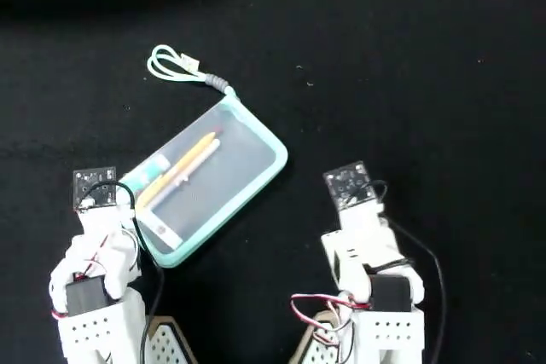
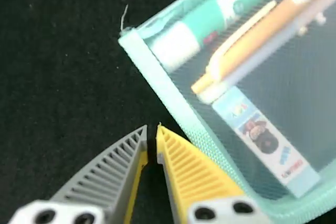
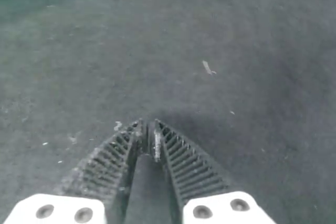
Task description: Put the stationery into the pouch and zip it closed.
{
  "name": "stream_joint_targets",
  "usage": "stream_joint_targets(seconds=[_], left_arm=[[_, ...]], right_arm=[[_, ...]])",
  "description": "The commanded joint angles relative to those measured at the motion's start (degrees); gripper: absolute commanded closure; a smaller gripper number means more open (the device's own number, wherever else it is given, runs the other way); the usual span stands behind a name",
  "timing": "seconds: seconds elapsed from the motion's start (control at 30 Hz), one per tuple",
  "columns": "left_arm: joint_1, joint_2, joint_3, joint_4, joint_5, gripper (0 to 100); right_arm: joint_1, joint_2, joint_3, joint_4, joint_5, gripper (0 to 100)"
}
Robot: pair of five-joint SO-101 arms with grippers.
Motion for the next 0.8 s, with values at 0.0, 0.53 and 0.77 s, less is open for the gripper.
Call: stream_joint_targets(seconds=[0.0,0.53,0.77], left_arm=[[-0.75,-0.79,1.01,0.70,0.97,95],[-0.48,-0.79,1.01,0.70,1.14,95],[-0.48,-0.79,1.01,0.70,1.14,95]], right_arm=[[1.67,-0.48,0.13,0.18,-3.96,98.5],[1.58,-0.48,0.13,0.18,-5.01,98.5],[1.58,-0.48,0.13,0.18,-5.01,98.5]])
